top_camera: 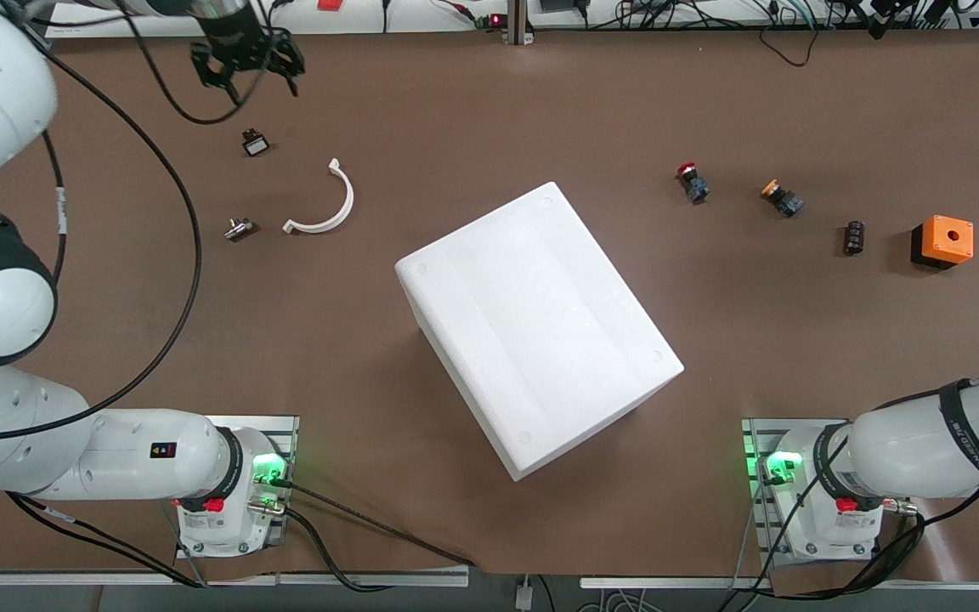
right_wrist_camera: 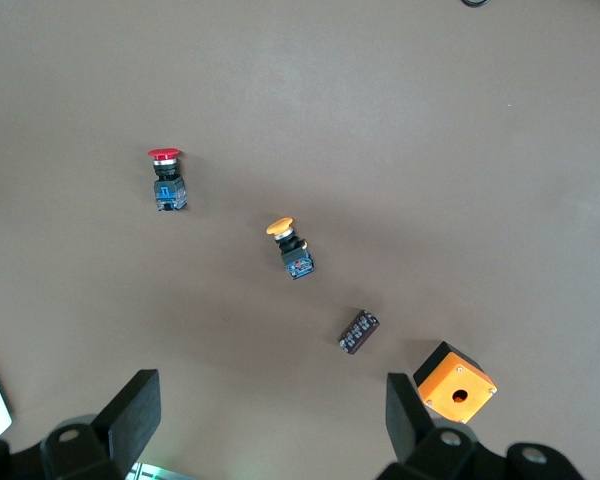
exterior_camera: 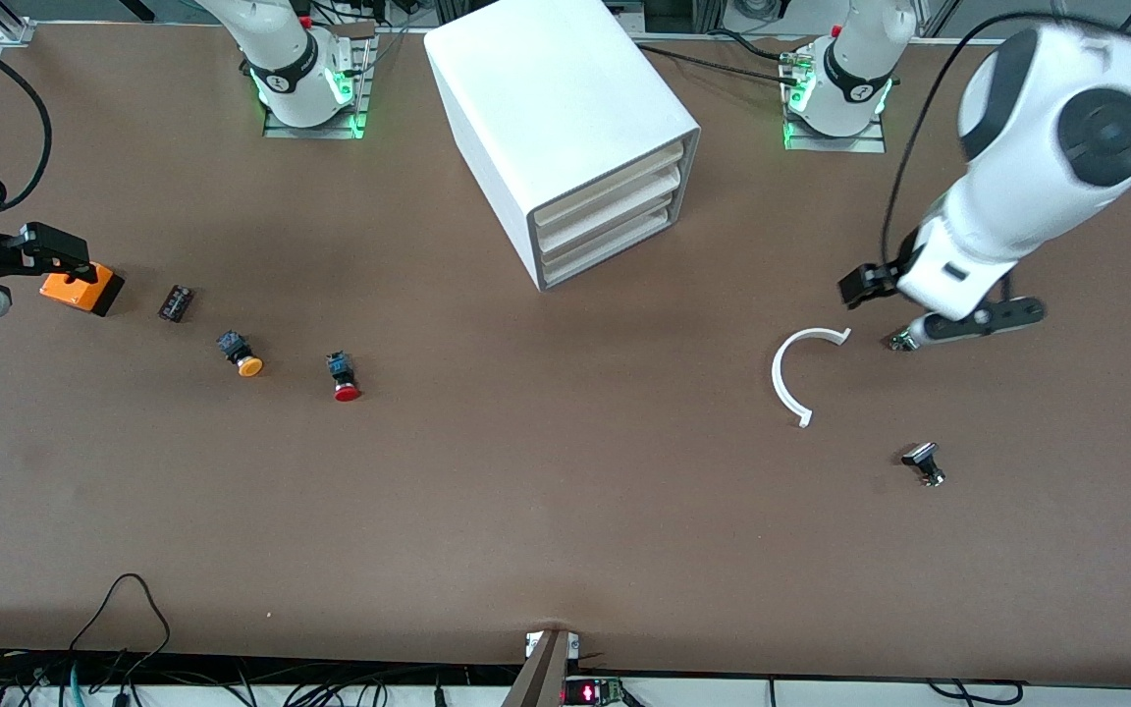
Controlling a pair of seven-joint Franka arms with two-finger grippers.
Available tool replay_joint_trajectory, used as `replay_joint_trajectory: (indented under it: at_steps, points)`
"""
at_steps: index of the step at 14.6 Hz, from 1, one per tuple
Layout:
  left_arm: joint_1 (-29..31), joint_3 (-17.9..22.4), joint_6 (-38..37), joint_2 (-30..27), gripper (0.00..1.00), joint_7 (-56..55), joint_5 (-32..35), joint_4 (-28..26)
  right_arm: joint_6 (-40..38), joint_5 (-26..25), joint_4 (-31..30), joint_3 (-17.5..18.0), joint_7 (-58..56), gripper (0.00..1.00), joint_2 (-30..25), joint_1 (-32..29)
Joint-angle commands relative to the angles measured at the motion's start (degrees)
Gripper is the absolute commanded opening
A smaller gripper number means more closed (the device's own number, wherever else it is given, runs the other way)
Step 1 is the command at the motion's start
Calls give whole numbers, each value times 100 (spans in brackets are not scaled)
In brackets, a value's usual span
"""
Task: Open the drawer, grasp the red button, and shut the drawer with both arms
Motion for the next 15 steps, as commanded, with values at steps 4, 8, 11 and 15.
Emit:
replay_joint_trajectory:
  at_steps: [4, 8, 11, 15]
  points:
    - [-59, 292, -700, -453, 100, 358, -18, 352, -155, 46, 116, -230, 57, 100, -141, 59]
    - [178, 310, -691, -426, 100, 376, 166, 380, -94, -24, 90, -212, 57, 100, -97, 76]
    - [380, 301, -656, -365, 100, 989, 167, 546, 519, -6, -671, -195, 66, 100, -561, 50]
    - [573, 310, -700, -242, 100, 1140, 176, 809, 838, 2, -1213, -221, -4, 100, -994, 33]
